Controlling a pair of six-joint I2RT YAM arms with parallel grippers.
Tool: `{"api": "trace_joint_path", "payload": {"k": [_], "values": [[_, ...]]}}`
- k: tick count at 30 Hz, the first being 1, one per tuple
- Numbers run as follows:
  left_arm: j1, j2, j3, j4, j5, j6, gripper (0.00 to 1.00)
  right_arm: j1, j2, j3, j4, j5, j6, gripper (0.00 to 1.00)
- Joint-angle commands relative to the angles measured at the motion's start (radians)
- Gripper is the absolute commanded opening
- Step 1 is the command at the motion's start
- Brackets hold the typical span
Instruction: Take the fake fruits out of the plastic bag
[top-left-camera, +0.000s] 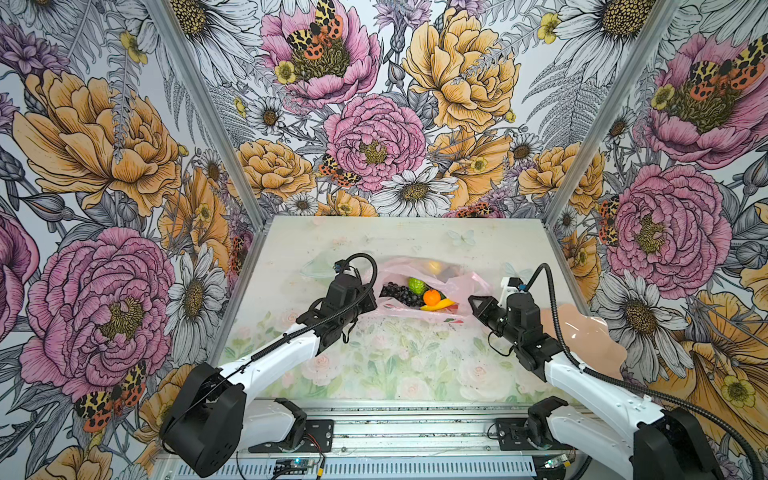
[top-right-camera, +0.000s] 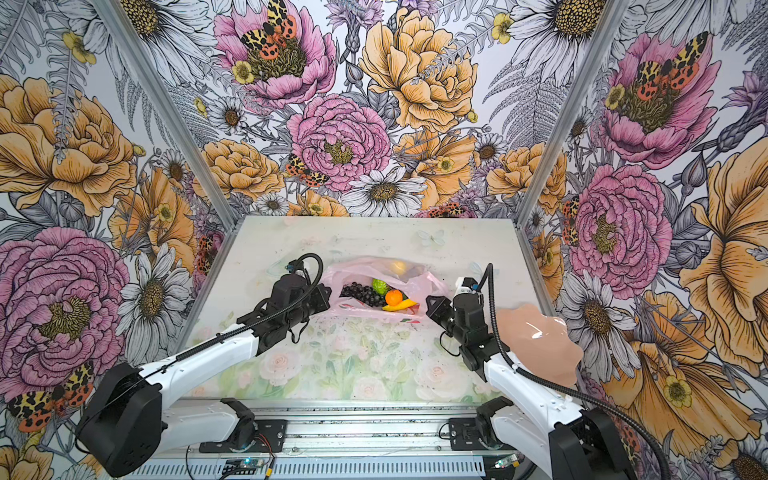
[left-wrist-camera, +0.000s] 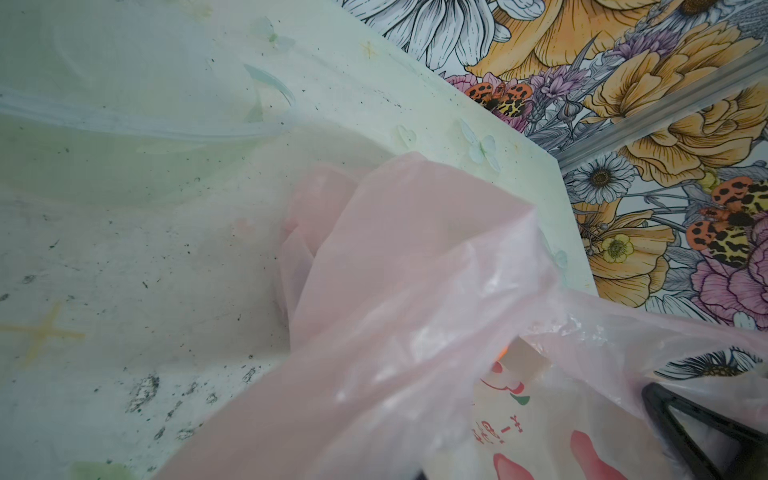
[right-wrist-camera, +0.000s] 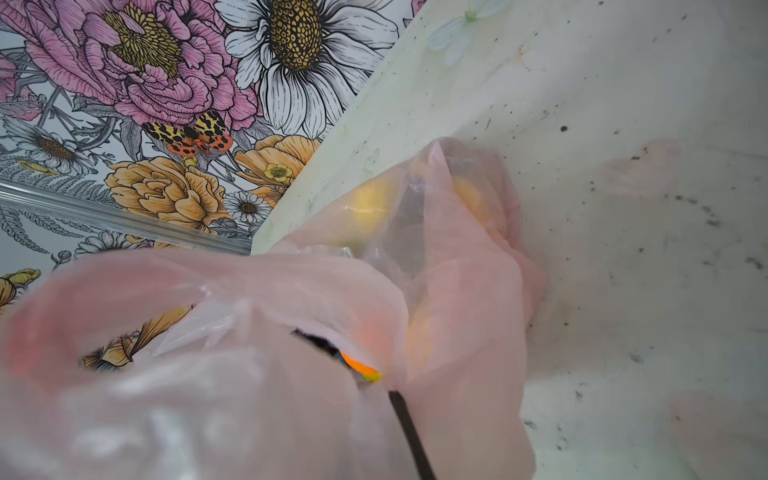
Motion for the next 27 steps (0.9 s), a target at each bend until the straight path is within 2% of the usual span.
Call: {"api": "trace_joint_path", "payload": {"k": [1, 4, 6, 8, 10, 12, 16, 19, 21, 25, 27], "values": [[-0.052, 0.033, 0.042, 0.007, -0.046, 0.064, 0.0, 0.001, -0.1, 0.069, -0.198, 0.083, -0.083, 0.39], [-0.102, 0.071, 0.086, -0.022, -0.098, 0.097, 0.0, 0.003, -0.183, 0.115, -0.355, 0.128, -0.135, 0.63], [-0.127, 0.092, 0.106, -0.038, -0.119, 0.113, 0.0, 0.005, -0.213, 0.159, -0.454, 0.152, -0.169, 0.76], [-0.143, 0.108, 0.117, -0.037, -0.159, 0.118, 0.0, 0.016, -0.227, 0.214, -0.559, 0.174, -0.206, 0.86], [-0.151, 0.121, 0.124, -0.038, -0.165, 0.124, 0.0, 0.034, -0.232, 0.273, -0.658, 0.21, -0.236, 0.9], [-0.156, 0.129, 0.129, -0.04, -0.167, 0.126, 0.0, 0.073, -0.232, 0.346, -0.757, 0.265, -0.266, 0.9], [-0.161, 0.133, 0.128, -0.043, -0.179, 0.125, 0.0, 0.214, -0.216, 0.524, -0.949, 0.414, -0.324, 0.9], [-0.161, 0.133, 0.126, -0.04, -0.181, 0.123, 0.0, 0.308, -0.177, 0.651, -1.058, 0.45, -0.335, 0.85], [-0.161, 0.131, 0.126, -0.04, -0.181, 0.121, 0.0, 0.405, -0.135, 0.702, -1.1, 0.492, -0.318, 0.84], [-0.161, 0.128, 0.127, -0.043, -0.184, 0.116, 0.0, 0.68, -0.017, 0.786, -1.108, 0.617, -0.295, 0.83], [-0.162, 0.124, 0.123, -0.042, -0.186, 0.117, 0.0, 0.734, 0.062, 0.816, -1.107, 0.628, -0.295, 0.83]]}}
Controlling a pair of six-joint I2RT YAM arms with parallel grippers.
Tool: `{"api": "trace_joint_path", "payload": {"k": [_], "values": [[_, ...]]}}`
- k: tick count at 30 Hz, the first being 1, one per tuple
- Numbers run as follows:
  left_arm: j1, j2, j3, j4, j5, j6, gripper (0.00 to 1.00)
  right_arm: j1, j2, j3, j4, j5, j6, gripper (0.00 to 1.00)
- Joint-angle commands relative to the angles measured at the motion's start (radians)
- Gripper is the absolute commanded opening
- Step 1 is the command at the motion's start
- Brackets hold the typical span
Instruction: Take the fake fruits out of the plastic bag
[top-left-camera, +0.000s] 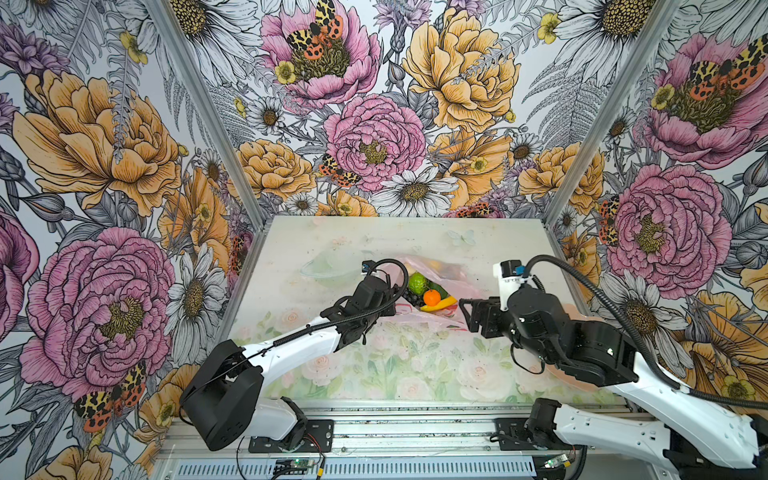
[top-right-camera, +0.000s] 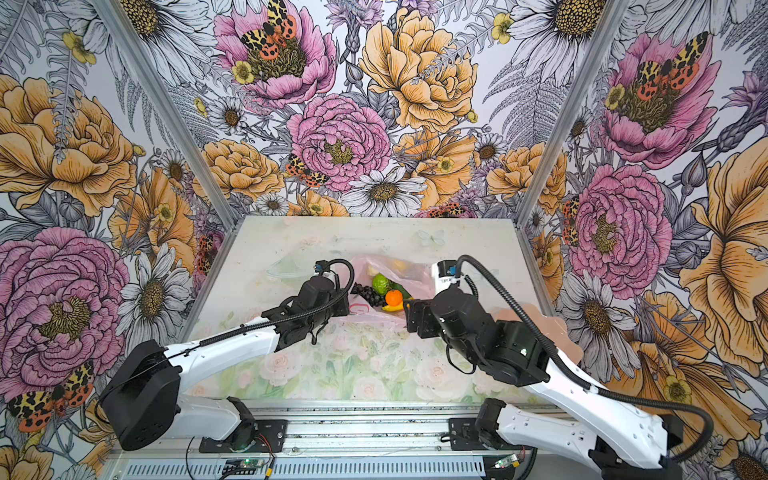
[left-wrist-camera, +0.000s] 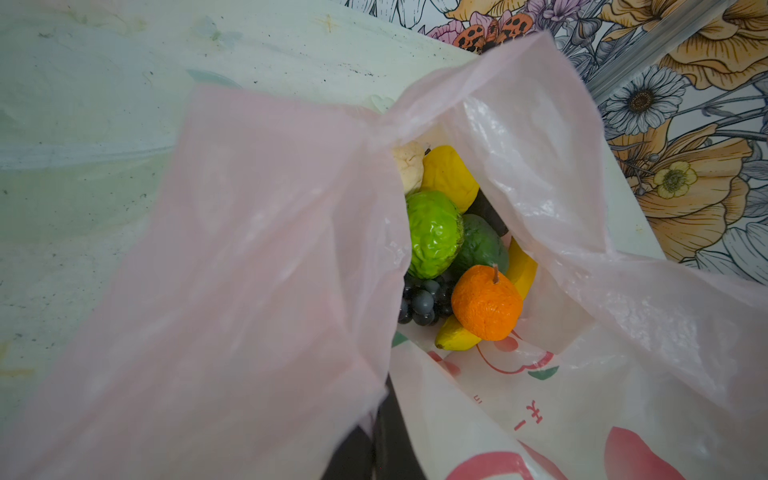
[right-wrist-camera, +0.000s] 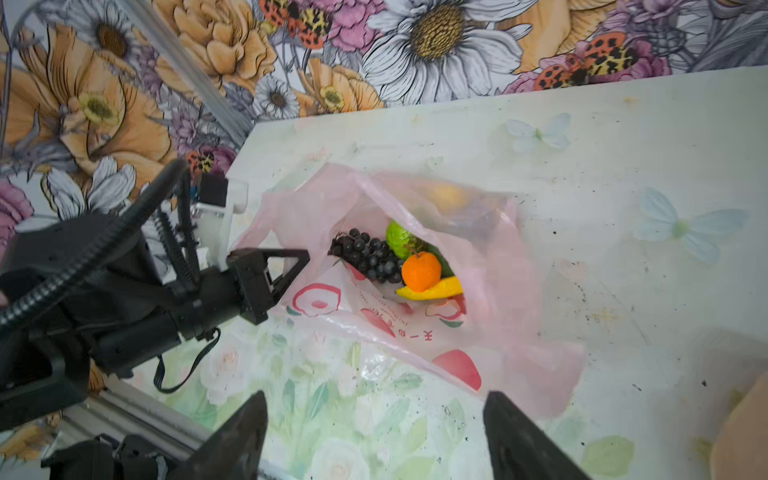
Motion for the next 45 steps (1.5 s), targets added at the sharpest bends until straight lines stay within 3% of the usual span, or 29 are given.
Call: {"api": "trace_joint_path", "payload": {"k": [1, 5, 13, 23, 29, 38, 45], "values": [[-0.007, -0.009, 0.015, -0.003, -0.028, 0.011, 0.0, 0.068, 0.131, 0.044, -0.061, 0.089, 0.001, 0.83], [-0.008, -0.025, 0.009, -0.006, -0.03, 0.009, 0.0, 0.042, 0.262, 0.017, -0.002, 0.073, -0.017, 0.82], [-0.005, -0.077, -0.038, -0.004, -0.033, -0.005, 0.0, -0.176, 0.412, -0.059, 0.129, 0.006, -0.118, 0.76], [0.009, -0.116, -0.079, -0.005, -0.032, -0.008, 0.0, -0.369, 0.591, -0.02, 0.183, 0.042, -0.31, 0.92], [0.029, -0.139, -0.101, -0.008, -0.025, -0.014, 0.0, -0.402, 0.685, -0.001, 0.213, 0.016, -0.364, 0.9], [0.083, -0.151, -0.123, 0.002, 0.026, -0.027, 0.0, -0.431, 0.793, 0.044, 0.231, 0.078, -0.417, 0.6], [0.135, -0.15, -0.119, -0.004, 0.083, -0.012, 0.0, -0.467, 0.702, 0.033, 0.26, -0.017, -0.424, 0.11]]}}
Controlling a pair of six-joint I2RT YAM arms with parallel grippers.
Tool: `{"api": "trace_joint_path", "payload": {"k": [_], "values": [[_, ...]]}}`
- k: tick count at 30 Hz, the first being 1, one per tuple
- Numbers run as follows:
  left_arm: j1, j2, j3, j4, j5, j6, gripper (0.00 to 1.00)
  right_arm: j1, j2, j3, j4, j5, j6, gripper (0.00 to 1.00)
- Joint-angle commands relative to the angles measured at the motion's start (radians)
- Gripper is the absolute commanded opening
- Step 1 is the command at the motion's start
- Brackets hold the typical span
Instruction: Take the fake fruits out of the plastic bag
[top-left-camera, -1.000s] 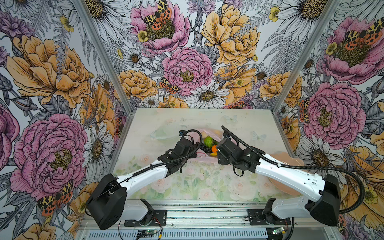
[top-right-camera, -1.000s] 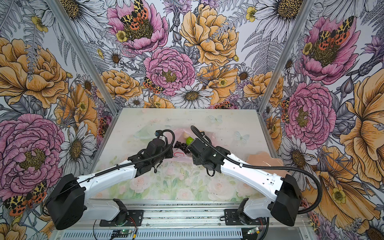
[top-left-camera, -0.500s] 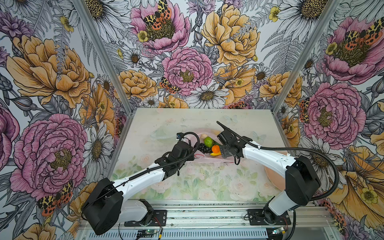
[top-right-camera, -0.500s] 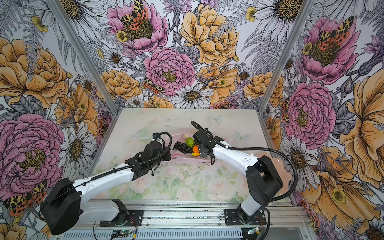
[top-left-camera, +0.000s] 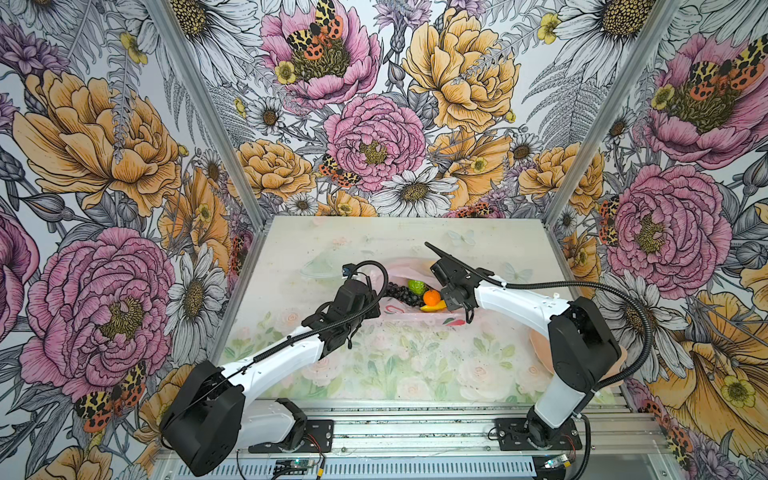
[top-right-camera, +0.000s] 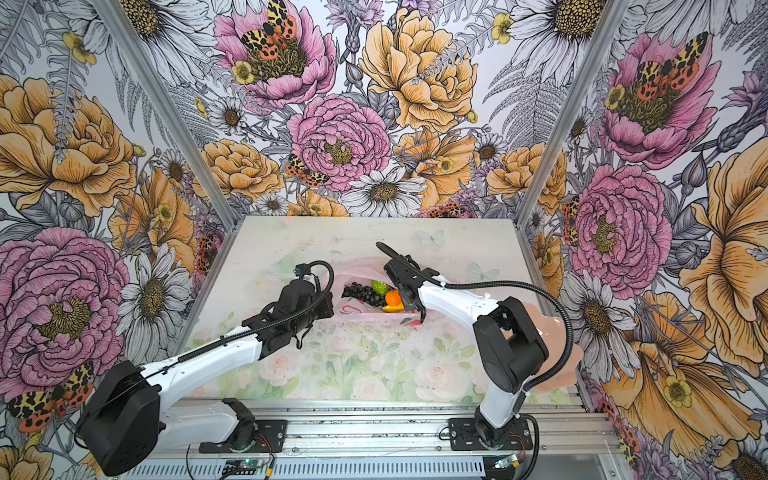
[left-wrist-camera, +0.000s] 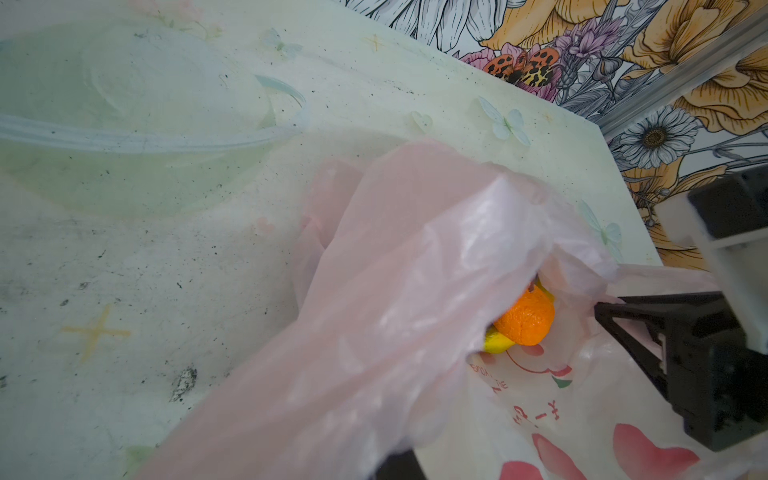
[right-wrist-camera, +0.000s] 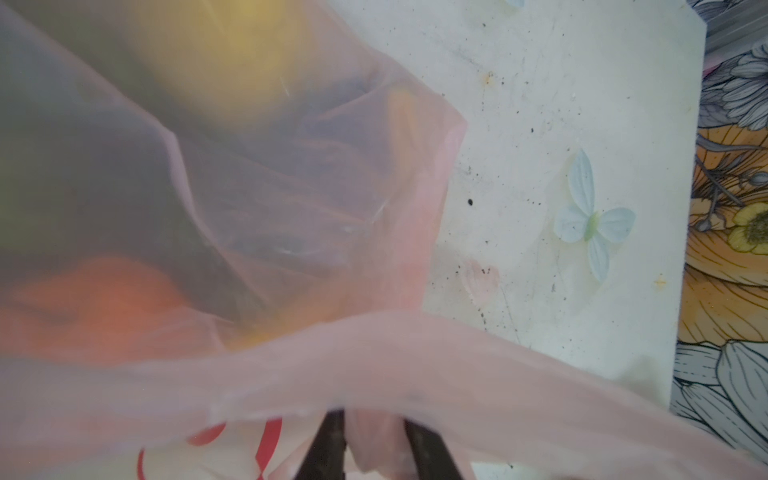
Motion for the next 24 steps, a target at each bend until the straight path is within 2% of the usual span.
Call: {"api": "trace_joint_path", "payload": {"k": [1, 3, 10, 15, 20, 24], "values": [[0.039, -0.017, -0.01, -0.002, 0.049, 0.004, 0.0, -0.033, -0.102, 0.014, 0.051, -0.089, 0.001, 0.06], [0.064, -0.022, -0.008, -0.003, 0.058, 0.012, 0.0, -0.067, -0.169, -0.003, 0.086, -0.193, 0.021, 0.0], [0.155, -0.06, -0.003, -0.045, 0.069, 0.041, 0.0, -0.164, -0.332, -0.051, 0.212, -0.48, 0.121, 0.0], [0.232, -0.152, -0.028, -0.058, 0.092, 0.049, 0.0, -0.244, -0.405, -0.101, 0.333, -0.658, 0.219, 0.0], [0.297, -0.266, -0.122, 0.021, 0.133, 0.006, 0.0, -0.347, -0.436, -0.209, 0.531, -0.837, 0.355, 0.0], [0.325, -0.25, -0.221, 0.114, 0.199, -0.032, 0.0, -0.399, -0.392, -0.332, 0.719, -0.912, 0.441, 0.0]]}}
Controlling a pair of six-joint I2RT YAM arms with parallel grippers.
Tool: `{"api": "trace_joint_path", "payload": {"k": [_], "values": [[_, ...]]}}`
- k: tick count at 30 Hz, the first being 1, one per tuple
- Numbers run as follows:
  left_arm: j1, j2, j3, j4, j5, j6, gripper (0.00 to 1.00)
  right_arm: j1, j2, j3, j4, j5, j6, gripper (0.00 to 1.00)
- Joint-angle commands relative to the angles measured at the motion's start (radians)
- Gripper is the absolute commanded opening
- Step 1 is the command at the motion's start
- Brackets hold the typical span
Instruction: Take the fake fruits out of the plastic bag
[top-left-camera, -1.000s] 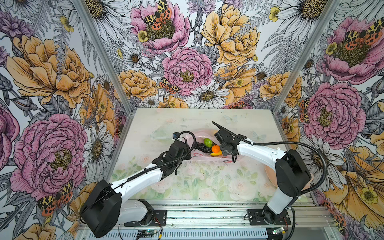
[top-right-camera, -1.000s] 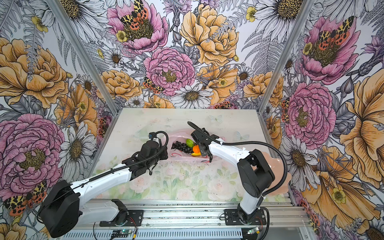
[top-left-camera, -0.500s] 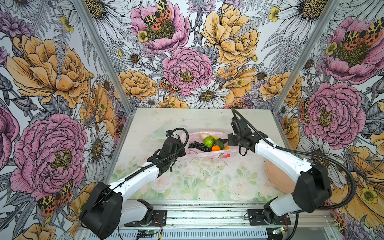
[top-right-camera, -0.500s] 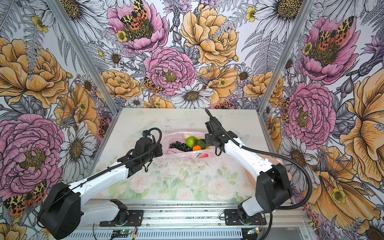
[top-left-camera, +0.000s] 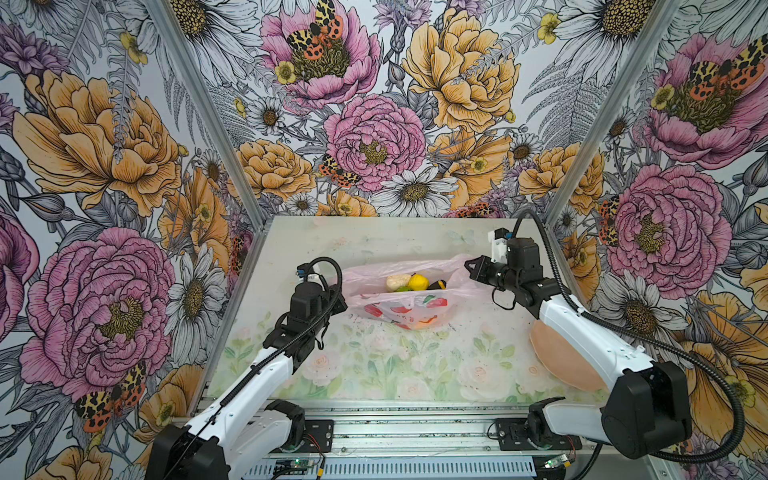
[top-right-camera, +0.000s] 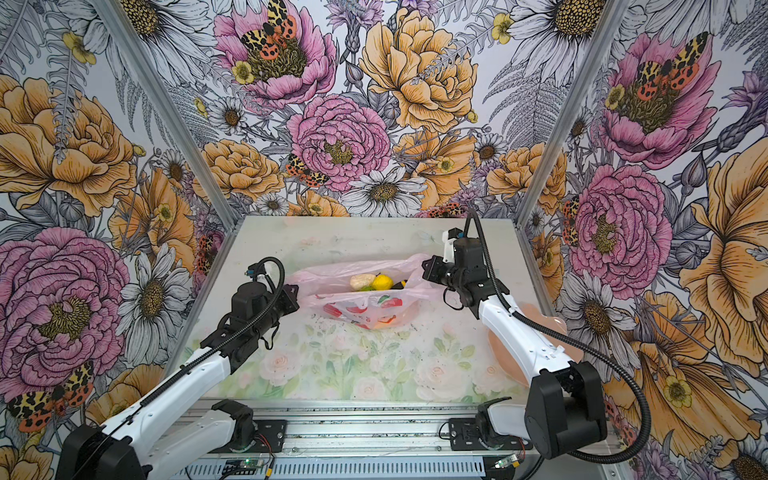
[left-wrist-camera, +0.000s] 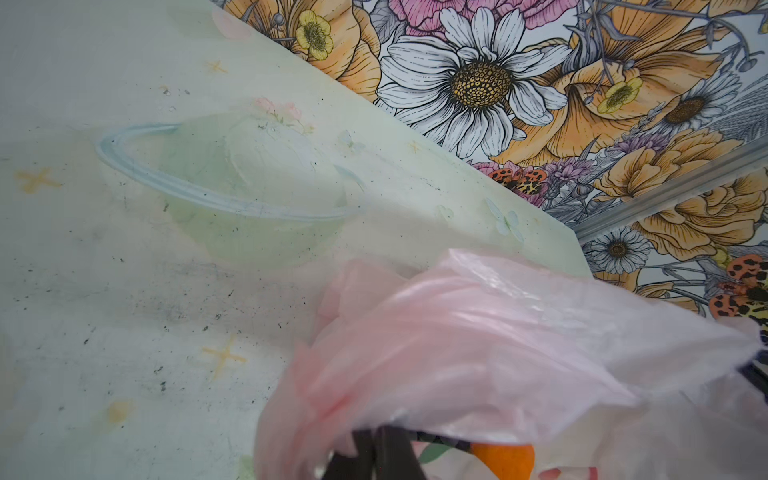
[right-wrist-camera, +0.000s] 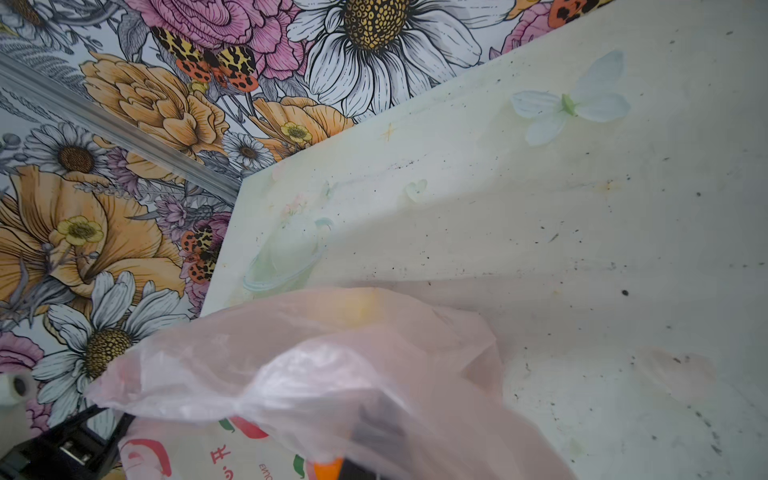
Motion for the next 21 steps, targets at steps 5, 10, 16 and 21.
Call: {"api": "trace_joint_path", "payload": {"k": [5, 10, 16, 21], "values": [[0.087, 0.168, -0.104, 0.07, 0.093, -0.044, 0.0, -0.033, 0.148, -0.183, 0.403, -0.147, 0.177, 0.0], [-0.025, 0.204, -0.031, 0.015, 0.065, 0.029, 0.0, 0.014, 0.145, -0.162, 0.393, -0.137, 0.157, 0.0], [-0.241, 0.165, 0.102, -0.18, -0.187, 0.133, 0.26, 0.021, 0.041, -0.133, 0.272, -0.104, 0.082, 0.0], [-0.303, 0.143, 0.176, -0.329, -0.389, 0.161, 0.71, 0.021, 0.006, -0.123, 0.187, -0.087, 0.017, 0.0]]}}
